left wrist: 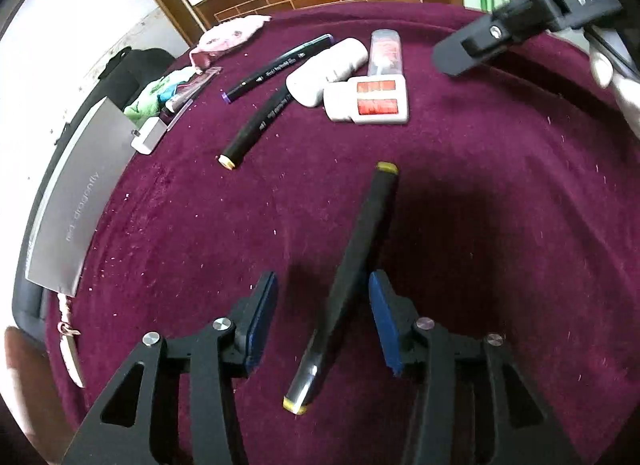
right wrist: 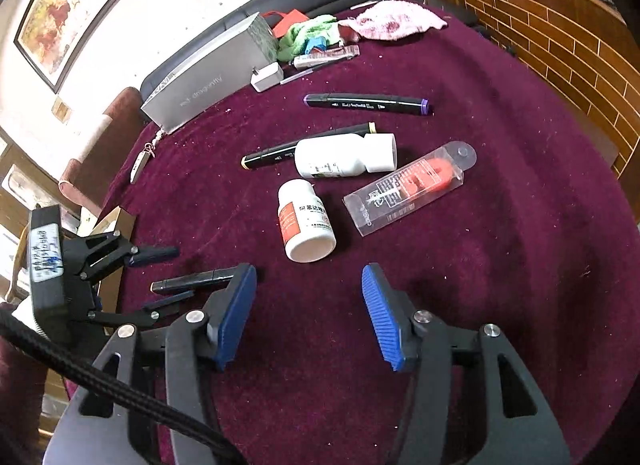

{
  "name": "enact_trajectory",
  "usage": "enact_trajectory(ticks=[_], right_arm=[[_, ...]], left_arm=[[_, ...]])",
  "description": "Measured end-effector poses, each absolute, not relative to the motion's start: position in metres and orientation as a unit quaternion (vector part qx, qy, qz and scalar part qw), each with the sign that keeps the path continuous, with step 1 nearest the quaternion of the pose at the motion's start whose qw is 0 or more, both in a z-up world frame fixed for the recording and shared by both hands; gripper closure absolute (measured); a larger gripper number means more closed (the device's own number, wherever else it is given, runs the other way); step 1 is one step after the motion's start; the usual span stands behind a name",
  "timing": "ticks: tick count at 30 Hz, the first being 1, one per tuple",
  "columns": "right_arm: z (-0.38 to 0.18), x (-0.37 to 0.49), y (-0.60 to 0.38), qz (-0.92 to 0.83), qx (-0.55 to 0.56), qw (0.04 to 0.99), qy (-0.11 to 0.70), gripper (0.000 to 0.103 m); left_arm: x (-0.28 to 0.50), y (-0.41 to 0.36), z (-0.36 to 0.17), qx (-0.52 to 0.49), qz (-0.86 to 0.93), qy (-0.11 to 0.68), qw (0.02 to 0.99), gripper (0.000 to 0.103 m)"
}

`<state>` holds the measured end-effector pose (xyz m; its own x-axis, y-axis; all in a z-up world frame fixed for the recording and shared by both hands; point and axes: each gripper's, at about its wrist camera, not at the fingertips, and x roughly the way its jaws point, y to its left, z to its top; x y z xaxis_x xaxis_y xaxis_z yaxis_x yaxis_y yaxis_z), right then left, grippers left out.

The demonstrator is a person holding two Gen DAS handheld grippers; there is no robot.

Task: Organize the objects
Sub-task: 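Grasp the black marker with the left tool while the right tool grasps the red-labelled pill bottle, then carry marker and pill bottle to the tray and release them with both tools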

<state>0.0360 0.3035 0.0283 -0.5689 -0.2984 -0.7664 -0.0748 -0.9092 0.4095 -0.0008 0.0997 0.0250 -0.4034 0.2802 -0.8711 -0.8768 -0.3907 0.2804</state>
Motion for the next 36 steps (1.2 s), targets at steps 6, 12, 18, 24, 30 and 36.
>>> enact_trajectory(ticks=[6, 12, 18, 24, 30, 36], right_arm=[[0.032, 0.014, 0.298, -0.864, 0.467, 0.054, -0.179, 0.049], [0.015, -0.019, 0.279, -0.860, 0.493, 0.042, -0.126, 0.049], [0.011, -0.033, 0.252, -0.866, 0.498, 0.013, -0.047, 0.049], [-0.002, -0.031, 0.233, -0.856, 0.518, 0.000, -0.002, 0.071], [0.004, -0.022, 0.241, -0.854, 0.518, 0.003, -0.051, 0.071], [0.031, 0.017, 0.234, -0.855, 0.500, 0.052, -0.126, 0.071]], left_arm=[[-0.002, 0.105, 0.027, -0.474, 0.735, 0.317, 0.368, 0.092], [0.008, 0.087, 0.032, -0.507, 0.741, 0.245, 0.365, 0.092], [0.024, 0.051, 0.054, -0.489, 0.787, 0.161, 0.341, 0.092], [0.051, 0.018, 0.076, -0.465, 0.816, 0.096, 0.329, 0.092], [0.074, -0.016, 0.083, -0.452, 0.838, 0.037, 0.304, 0.092], [0.094, -0.059, 0.089, -0.439, 0.856, -0.010, 0.271, 0.092]])
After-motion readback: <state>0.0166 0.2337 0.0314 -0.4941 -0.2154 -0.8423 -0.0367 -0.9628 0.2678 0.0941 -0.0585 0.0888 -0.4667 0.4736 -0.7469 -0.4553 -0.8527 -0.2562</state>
